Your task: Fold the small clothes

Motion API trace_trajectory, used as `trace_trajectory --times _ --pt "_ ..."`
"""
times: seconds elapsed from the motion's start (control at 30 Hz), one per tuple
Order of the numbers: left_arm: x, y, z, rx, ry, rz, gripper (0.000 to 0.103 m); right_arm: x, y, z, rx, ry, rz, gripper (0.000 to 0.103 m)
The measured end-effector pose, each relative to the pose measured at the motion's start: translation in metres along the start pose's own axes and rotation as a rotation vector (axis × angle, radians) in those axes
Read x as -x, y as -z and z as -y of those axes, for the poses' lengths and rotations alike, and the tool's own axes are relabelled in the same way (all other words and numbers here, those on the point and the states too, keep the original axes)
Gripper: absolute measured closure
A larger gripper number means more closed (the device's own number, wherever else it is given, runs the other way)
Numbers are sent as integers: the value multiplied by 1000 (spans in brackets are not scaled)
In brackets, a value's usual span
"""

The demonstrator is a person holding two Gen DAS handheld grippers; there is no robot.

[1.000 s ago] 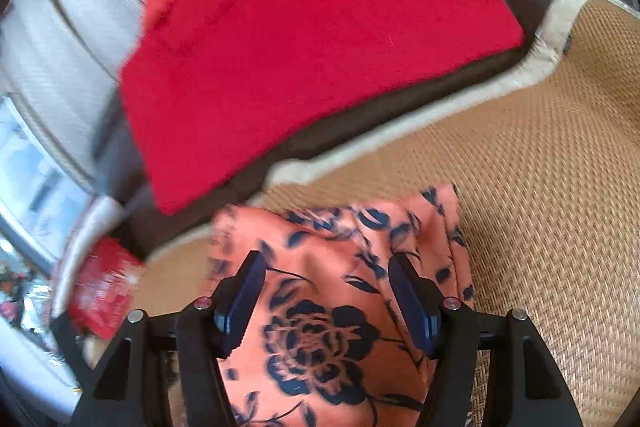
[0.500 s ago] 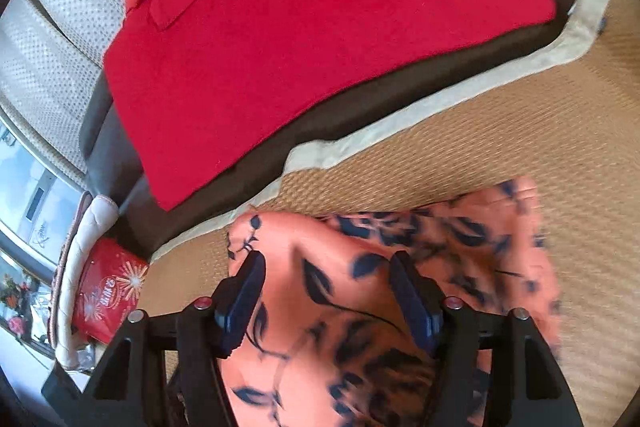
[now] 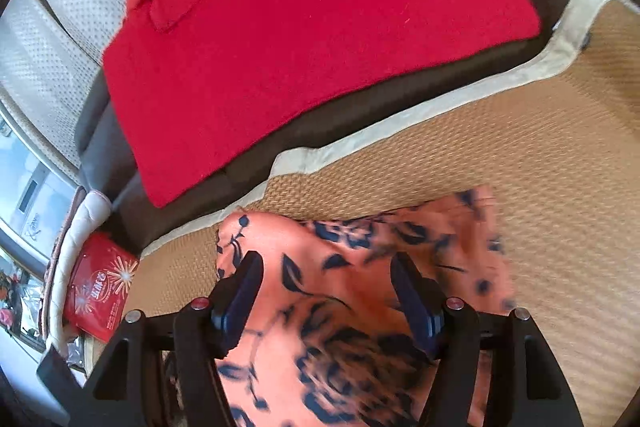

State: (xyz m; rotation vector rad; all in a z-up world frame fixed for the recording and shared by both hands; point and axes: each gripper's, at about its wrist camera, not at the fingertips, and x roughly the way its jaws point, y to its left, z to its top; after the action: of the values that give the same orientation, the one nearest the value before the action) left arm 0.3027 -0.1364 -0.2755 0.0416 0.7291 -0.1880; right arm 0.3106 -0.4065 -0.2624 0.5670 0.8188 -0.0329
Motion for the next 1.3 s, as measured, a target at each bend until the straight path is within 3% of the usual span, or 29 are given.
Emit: trace_trajectory --times 0.2,0.43,0.9,1.3 --pt "20 2 12 -13 4 22 15 24 11 48 -70 31 -9 30" --pt "35 7 23 -33 -7 23 15 47 23 82 -148 -48 -22 30" --pt "35 13 39 -65 -4 -1 15 64 47 85 -184 -129 -54 29" --pt "24 11 39 -54 13 -23 15 53 44 80 -169 -132 -74 29"
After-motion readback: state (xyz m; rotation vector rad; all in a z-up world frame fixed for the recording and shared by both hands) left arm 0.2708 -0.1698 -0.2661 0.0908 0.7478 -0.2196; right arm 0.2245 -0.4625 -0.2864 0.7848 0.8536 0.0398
